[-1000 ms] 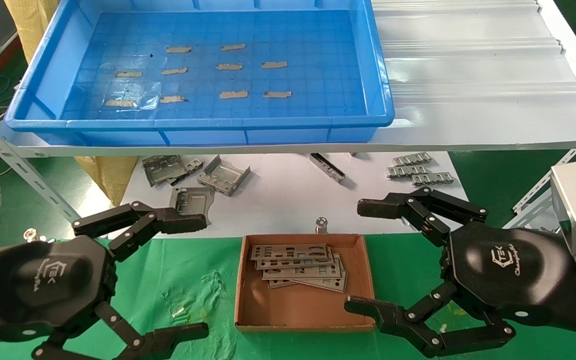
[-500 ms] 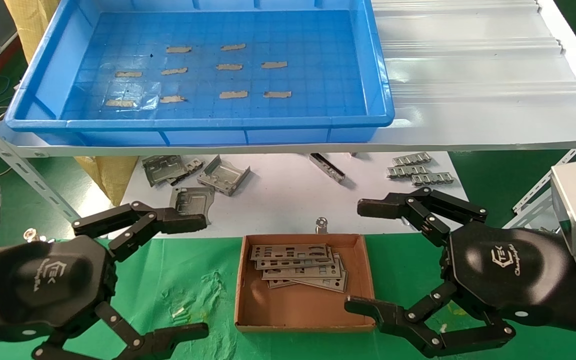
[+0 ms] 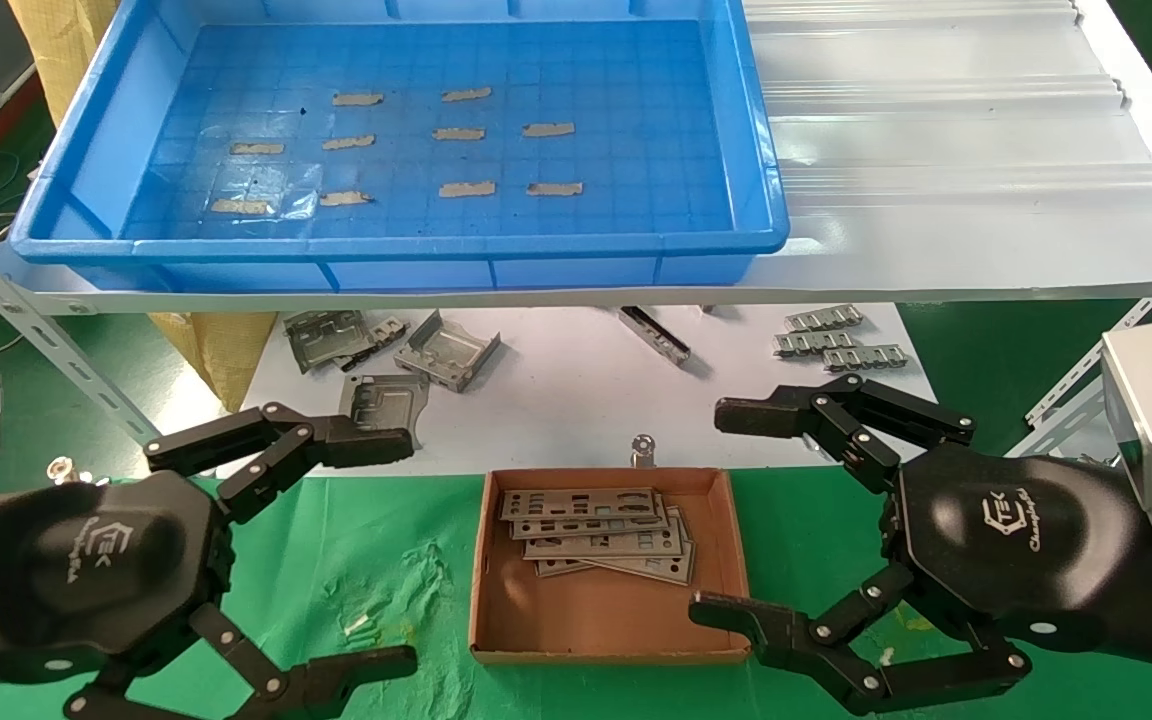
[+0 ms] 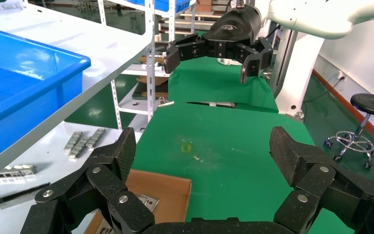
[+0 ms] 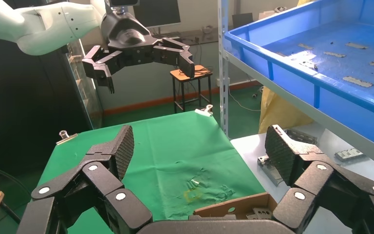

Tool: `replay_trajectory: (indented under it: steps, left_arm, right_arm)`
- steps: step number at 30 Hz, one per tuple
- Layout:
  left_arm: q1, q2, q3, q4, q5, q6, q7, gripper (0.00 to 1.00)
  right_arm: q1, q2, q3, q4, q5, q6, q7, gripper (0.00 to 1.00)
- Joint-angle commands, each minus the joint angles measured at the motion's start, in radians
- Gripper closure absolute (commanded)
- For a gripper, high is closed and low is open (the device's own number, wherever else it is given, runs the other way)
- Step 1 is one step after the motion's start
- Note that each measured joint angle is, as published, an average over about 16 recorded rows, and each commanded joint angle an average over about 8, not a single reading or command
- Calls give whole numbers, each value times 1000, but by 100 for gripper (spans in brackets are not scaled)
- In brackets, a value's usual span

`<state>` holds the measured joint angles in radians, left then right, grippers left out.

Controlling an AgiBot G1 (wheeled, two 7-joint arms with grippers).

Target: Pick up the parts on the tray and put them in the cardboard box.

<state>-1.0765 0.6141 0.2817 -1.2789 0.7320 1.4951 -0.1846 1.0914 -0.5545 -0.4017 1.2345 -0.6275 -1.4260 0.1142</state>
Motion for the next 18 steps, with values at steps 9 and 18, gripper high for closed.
replay_trajectory:
  steps: [9, 18]
  left_arm:
    - [0, 0, 0, 0, 0, 0, 0, 0]
    - [0, 0, 0, 0, 0, 0, 0, 0]
  right_arm:
    - [0, 0, 0, 0, 0, 0, 0, 0]
    - [0, 0, 0, 0, 0, 0, 0, 0]
